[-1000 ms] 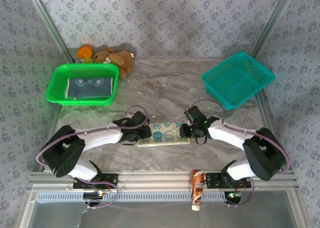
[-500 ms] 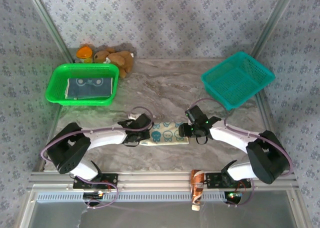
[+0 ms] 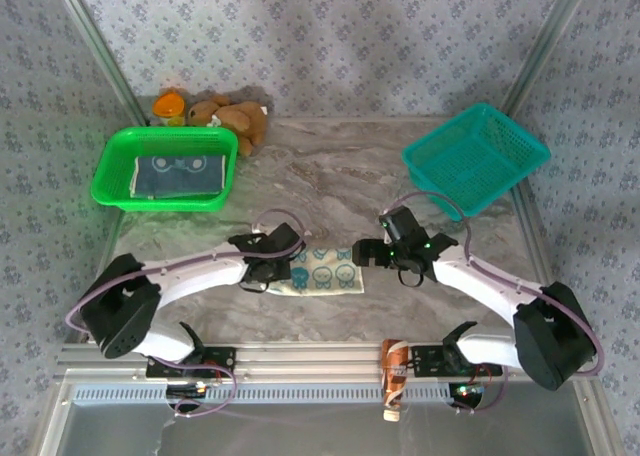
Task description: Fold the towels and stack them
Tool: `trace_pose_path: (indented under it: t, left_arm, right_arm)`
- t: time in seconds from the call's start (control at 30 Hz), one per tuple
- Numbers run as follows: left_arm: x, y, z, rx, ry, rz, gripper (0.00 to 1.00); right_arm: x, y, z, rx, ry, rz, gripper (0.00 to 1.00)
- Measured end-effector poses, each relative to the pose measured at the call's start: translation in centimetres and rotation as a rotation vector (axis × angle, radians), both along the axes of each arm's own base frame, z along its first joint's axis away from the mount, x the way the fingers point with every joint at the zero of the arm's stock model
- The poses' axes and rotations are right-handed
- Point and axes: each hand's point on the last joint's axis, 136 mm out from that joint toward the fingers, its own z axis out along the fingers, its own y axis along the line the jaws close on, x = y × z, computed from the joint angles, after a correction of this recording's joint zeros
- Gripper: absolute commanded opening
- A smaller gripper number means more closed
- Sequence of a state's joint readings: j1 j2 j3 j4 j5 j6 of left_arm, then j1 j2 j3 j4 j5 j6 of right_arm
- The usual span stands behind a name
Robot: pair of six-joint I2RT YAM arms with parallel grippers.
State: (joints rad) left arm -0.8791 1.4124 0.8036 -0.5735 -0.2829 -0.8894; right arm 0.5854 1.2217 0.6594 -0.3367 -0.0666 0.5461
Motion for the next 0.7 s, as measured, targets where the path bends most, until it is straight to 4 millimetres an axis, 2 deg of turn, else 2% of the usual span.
trace_pose_path:
  t: [0.2, 0.4, 0.7]
  left_arm:
    - [0.8, 0.9, 6.2, 0.015, -0.068, -0.041, 0.00]
    - [1.8, 2.7, 12.0, 0.077, -0.128, -0.093, 0.00]
    - [4.2, 5.6, 21.2, 0.148, -0.259, -0.146, 0.00]
  right_arm:
    - [0.2, -0.3, 1.1, 0.019, -0.030, -0.012, 1.00]
    - [0.5, -0.3, 2.7, 0.038, -0.059, -0.018, 1.00]
    - [1.7, -0.3, 5.6, 0.065, -0.115, -0.026, 1.00]
